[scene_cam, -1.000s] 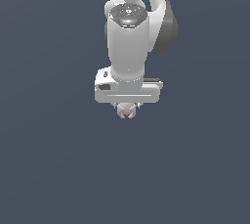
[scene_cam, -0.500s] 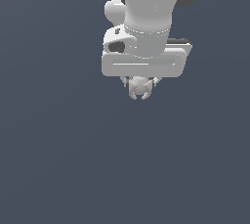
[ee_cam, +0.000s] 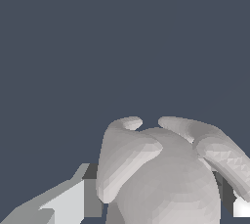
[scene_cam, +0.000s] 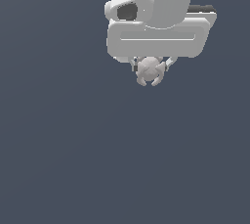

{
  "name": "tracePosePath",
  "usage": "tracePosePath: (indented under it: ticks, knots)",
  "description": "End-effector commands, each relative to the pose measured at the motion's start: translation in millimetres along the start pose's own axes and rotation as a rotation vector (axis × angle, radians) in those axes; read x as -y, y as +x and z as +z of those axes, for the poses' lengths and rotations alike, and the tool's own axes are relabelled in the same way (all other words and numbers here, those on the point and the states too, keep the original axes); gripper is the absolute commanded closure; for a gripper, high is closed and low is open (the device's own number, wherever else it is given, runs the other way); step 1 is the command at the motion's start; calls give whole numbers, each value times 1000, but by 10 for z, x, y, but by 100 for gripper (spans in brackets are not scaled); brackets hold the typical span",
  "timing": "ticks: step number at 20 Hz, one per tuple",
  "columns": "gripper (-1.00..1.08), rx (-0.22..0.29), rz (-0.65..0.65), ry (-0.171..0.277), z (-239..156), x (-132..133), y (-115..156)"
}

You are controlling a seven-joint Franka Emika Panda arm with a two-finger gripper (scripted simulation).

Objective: Pick up the object and move it to a goal position.

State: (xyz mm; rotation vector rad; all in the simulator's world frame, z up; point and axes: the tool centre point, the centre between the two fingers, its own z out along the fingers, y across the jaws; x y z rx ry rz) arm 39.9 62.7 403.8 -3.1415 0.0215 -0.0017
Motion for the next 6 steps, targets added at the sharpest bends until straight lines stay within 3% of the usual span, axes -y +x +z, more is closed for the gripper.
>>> tracePosePath:
  ticks: [1,6]
  knots:
    - [108,1,0,0,-69,23,4]
    - [108,1,0,0,-116,39,8]
